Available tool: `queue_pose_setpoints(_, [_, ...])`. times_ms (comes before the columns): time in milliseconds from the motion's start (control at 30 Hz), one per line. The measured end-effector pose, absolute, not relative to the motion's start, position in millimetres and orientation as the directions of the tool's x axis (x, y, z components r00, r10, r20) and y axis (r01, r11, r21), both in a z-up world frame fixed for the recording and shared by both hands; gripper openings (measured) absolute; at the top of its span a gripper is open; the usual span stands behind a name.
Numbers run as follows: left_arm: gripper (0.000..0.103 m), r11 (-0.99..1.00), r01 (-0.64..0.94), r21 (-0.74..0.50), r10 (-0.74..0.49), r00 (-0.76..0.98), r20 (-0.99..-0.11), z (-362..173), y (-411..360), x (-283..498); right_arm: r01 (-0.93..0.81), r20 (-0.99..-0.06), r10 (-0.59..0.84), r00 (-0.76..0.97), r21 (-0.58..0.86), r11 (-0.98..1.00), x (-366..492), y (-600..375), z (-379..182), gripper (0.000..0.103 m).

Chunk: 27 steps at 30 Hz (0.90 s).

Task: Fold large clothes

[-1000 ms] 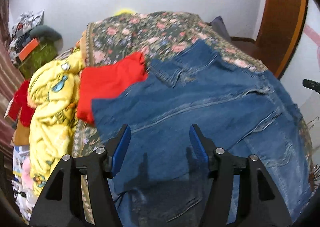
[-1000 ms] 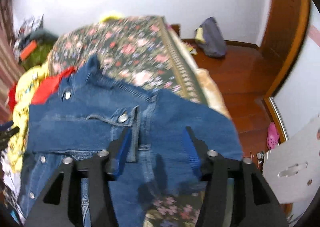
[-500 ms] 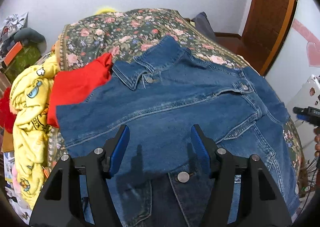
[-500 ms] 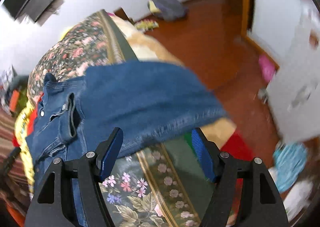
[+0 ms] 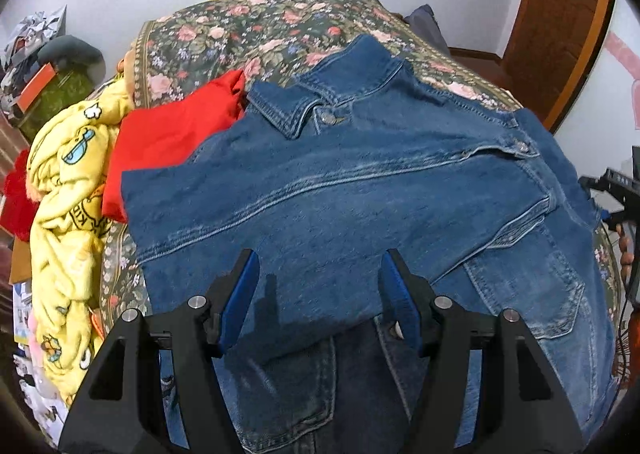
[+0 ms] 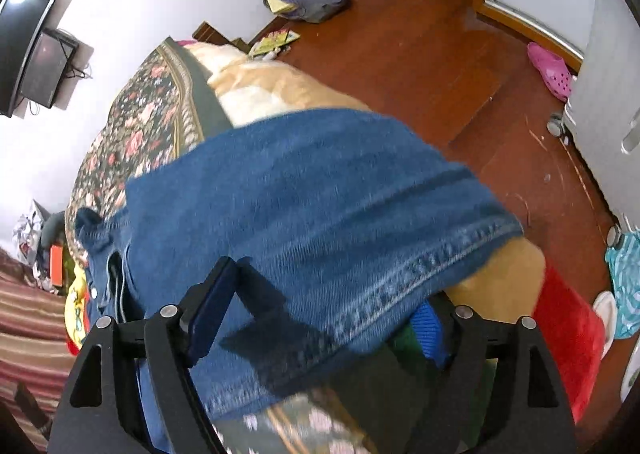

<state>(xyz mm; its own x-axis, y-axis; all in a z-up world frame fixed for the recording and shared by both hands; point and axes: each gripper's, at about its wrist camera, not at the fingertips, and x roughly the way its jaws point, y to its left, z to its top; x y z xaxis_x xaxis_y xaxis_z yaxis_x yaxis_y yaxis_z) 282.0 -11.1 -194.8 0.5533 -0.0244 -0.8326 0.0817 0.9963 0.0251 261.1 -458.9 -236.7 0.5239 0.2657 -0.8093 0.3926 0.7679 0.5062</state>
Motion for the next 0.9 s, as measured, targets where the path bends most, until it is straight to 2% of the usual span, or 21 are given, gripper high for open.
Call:
queue_pose_setpoints(67, [0.062,0.997,0.079,0.02,-0.027,0.551,-0.834,-196,-9,280,0.417,-0.814,0.242,0.528,0.497,0.761,263,-461,-235,0.072])
queue_pose_setpoints(133, [0.063,0.997,0.075,0.018,-0.027,0.554,-0.832,-195,-6,279,0.438,-0.823,0.185,0.537,0.459,0.773,263,-460,-227,0.057])
queue_pose_setpoints(200, [0.063,0.997,0.072,0.012,-0.031,0.559,-0.828,-194,-3,276,0.424,-0.82,0.15,0.552,0.432,0.796,262,-458,-217,0.034])
queue_pose_setpoints(300, [0.063,0.998,0.068,0.001,-0.038,0.565,-0.824,-192,3,273,0.363,-0.796,0.093,0.598,0.373,0.854,256,-449,-189,0.019])
queue_pose_setpoints(400, [0.063,0.998,0.065,-0.016,-0.05,0.568,-0.822,-192,9,270,0.304,-0.755,0.042,0.654,0.313,0.9,249,-437,-158,0.016])
queue_pose_setpoints(500, [0.063,0.998,0.063,-0.02,-0.052,0.567,-0.822,-193,15,265,0.217,-0.687,0.049,0.725,0.295,0.931,240,-414,-118,0.013])
queue_pose_setpoints(700, [0.063,0.998,0.049,-0.038,-0.059,0.582,-0.811,-189,28,257,-0.05,-0.573,0.197,0.795,0.262,0.964,235,-335,-52,0.011])
queue_pose_setpoints(900, [0.063,0.997,0.032,-0.072,-0.077,0.593,-0.801,-187,43,246,-0.212,-0.596,0.316,0.738,0.241,0.947,238,-270,-60,0.011])
